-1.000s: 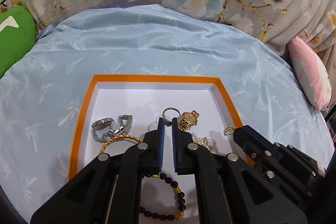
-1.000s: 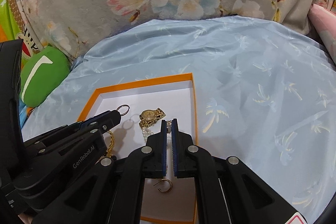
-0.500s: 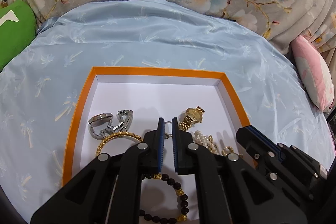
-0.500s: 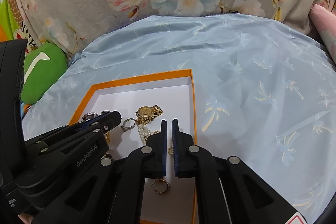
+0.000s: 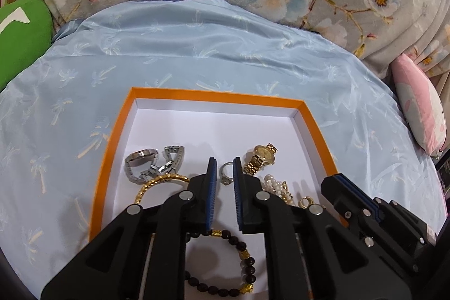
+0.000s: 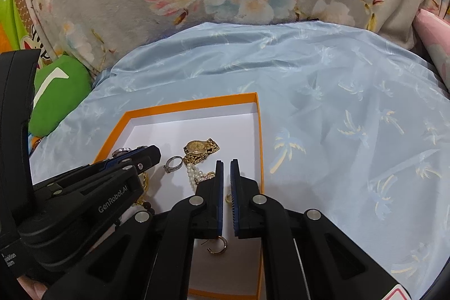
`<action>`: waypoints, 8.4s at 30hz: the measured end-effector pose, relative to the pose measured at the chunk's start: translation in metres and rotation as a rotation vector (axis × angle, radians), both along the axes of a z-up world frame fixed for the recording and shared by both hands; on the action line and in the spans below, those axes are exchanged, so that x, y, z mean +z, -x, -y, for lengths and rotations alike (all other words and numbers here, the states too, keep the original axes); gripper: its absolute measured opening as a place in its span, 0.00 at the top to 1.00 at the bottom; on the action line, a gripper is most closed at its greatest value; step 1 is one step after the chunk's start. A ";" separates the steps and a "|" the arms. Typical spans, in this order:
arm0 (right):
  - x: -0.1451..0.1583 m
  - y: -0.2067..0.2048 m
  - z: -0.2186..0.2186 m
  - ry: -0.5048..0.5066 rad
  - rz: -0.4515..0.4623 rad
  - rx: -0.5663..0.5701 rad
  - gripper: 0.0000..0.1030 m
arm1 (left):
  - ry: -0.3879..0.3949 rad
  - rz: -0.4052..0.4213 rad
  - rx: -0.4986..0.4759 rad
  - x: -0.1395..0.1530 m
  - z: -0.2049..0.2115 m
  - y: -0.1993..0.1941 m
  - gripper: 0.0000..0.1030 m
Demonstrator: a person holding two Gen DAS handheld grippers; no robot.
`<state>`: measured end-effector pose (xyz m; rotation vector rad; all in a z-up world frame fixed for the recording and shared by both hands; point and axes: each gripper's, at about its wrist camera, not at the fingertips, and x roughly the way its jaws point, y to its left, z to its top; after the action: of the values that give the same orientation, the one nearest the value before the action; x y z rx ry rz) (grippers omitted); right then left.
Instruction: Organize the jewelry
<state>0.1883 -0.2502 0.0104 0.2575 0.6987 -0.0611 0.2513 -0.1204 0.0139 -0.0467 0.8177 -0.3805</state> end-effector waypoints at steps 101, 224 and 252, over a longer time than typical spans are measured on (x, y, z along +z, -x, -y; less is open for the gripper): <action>-0.024 0.064 -0.096 0.082 -0.170 0.115 0.66 | -0.012 -0.054 0.144 -0.021 -0.119 0.134 0.42; -0.004 -0.013 -0.049 0.061 -0.063 0.081 0.83 | -0.063 0.012 0.098 0.001 -0.044 0.018 0.72; 0.003 0.085 -0.045 0.149 0.016 0.011 0.60 | -0.163 0.182 0.126 0.010 -0.062 0.112 0.45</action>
<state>0.1030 -0.2049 0.0135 0.1110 0.6757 -0.1005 0.1396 -0.0586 0.0239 0.0868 0.6595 -0.1953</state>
